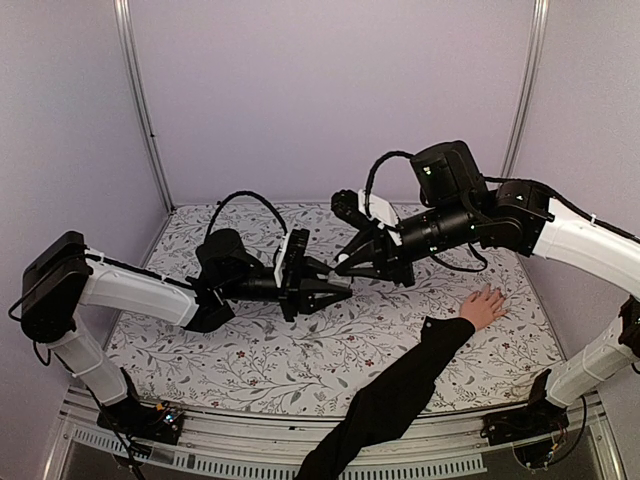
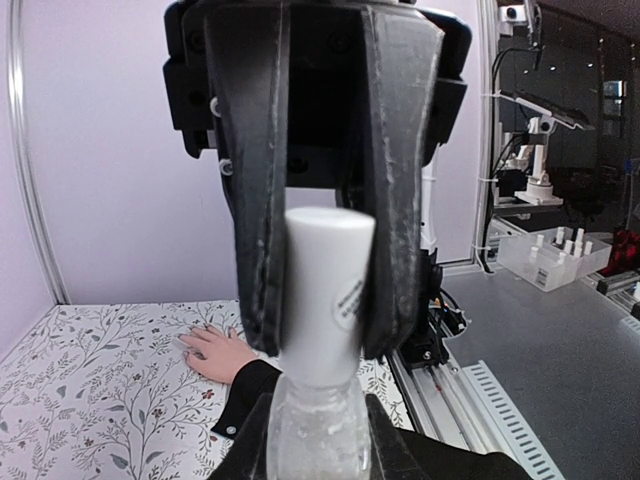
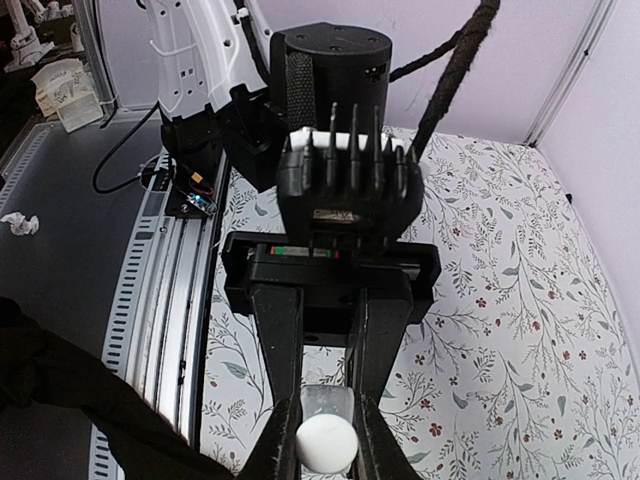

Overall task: Paint the nails
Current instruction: Close the nail polish bottle.

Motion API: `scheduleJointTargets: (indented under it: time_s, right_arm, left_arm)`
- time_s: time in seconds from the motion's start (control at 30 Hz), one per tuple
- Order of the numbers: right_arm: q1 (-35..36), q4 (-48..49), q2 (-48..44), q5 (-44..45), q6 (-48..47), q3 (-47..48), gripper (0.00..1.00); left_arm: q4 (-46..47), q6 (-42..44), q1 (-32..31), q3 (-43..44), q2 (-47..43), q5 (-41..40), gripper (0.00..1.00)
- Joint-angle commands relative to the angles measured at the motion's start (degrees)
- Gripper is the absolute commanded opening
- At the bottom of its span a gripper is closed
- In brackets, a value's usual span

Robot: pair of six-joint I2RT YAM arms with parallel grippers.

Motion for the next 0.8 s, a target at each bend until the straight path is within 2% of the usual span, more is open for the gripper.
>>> scheduleJointTargets:
  time_s: [0.0, 0.33, 0.43, 0.5, 0.6, 0.77]
  right_arm:
    - [0.18, -1.64, 1.08, -0.15, 0.68, -0.96, 0.16]
    - [0.23, -1.35, 1.92, -0.71, 0.85, -0.98, 0.18]
    - [0.2, -0.89, 2.07, 0.05, 0.94, -1.06, 0.07]
    - [0.19, -0.74, 2.19, 0.08, 1.02, -0.87, 0.05]
    - [0.18, -0.91, 2.43, -0.2, 1.03, -0.35, 0.12]
    - [0.18, -0.56, 3.1, -0.76, 1.11, 0.05, 0.14]
  left_arm:
    - [4.09, -0.64, 0.32, 1.52, -0.36, -0.19, 0.0]
    - [6.27, -2.19, 1.3, 1.59, -0.26, 0.6, 0.0]
    - [6.28, -2.05, 1.41, 1.7, -0.2, 0.51, 0.0]
    - [6.19, -1.91, 1.46, 1.8, -0.07, 0.78, 0.0]
    - [5.1, -1.38, 1.41, 2.25, 0.14, 0.88, 0.0]
    - [4.87, -1.19, 1.42, 2.48, 0.35, 1.18, 0.0]
